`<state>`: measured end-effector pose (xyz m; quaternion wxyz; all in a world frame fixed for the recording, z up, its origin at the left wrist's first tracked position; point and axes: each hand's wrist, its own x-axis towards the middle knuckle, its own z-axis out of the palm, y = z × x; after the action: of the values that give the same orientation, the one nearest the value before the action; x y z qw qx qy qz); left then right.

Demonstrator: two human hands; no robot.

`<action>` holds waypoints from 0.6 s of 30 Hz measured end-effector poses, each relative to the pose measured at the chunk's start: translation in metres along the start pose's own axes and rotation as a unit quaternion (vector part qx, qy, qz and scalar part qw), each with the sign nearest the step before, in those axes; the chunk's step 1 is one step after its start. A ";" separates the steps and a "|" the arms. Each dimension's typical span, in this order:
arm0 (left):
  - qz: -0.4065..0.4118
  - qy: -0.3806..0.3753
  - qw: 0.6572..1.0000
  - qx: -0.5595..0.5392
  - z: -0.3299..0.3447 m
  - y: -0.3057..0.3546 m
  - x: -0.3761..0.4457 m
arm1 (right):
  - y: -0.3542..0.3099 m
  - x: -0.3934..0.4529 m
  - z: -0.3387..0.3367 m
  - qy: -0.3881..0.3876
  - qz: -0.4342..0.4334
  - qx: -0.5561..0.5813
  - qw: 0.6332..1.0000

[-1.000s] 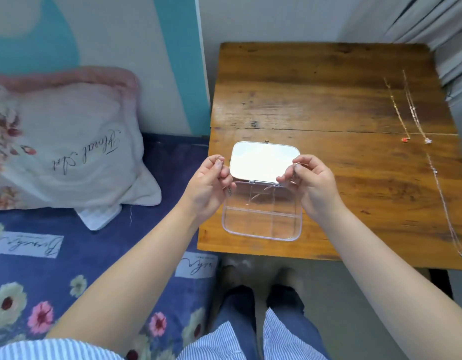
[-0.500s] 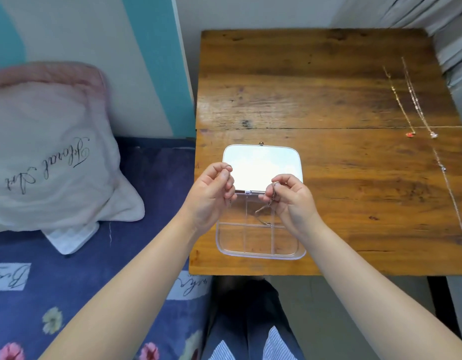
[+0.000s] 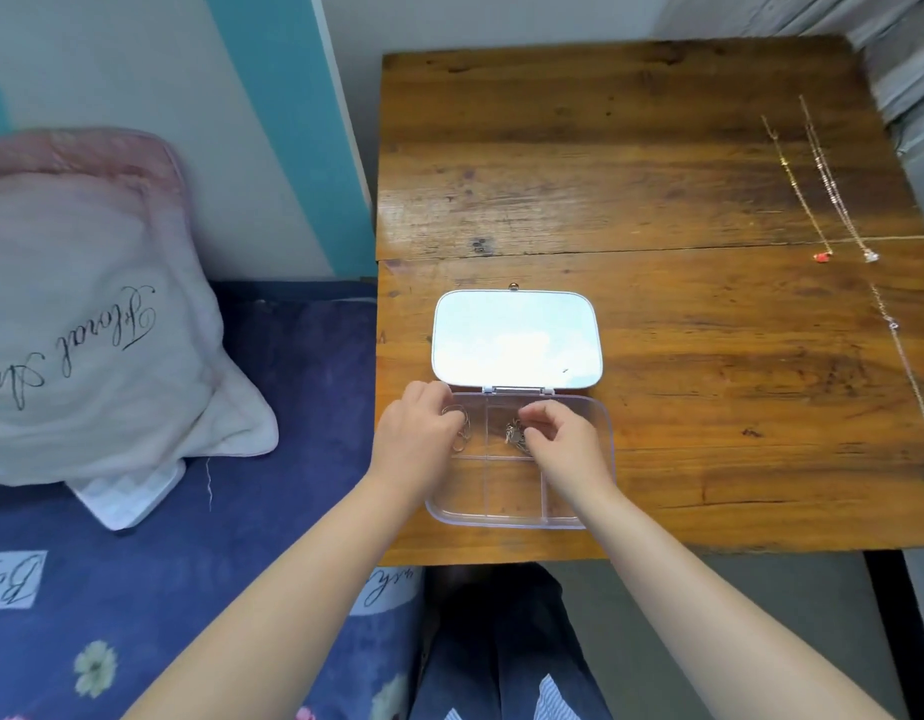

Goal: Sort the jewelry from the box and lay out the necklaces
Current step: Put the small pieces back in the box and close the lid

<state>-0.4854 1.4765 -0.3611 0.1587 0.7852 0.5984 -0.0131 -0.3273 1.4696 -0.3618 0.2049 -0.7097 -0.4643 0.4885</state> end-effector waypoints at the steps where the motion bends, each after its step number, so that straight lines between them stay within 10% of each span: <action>1: -0.001 -0.018 1.000 0.015 -0.001 0.001 0.000 | 0.002 -0.002 -0.001 0.003 0.000 -0.006 1.000; 18: 0.034 -0.007 0.993 0.111 -0.061 0.163 0.117 | 0.009 0.043 -0.227 0.151 -0.042 -0.264 0.952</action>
<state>-0.3090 1.5639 -0.2898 0.0752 0.8175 0.5655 -0.0794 -0.1180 1.5390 -0.2907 0.0977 -0.7838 -0.5697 0.2269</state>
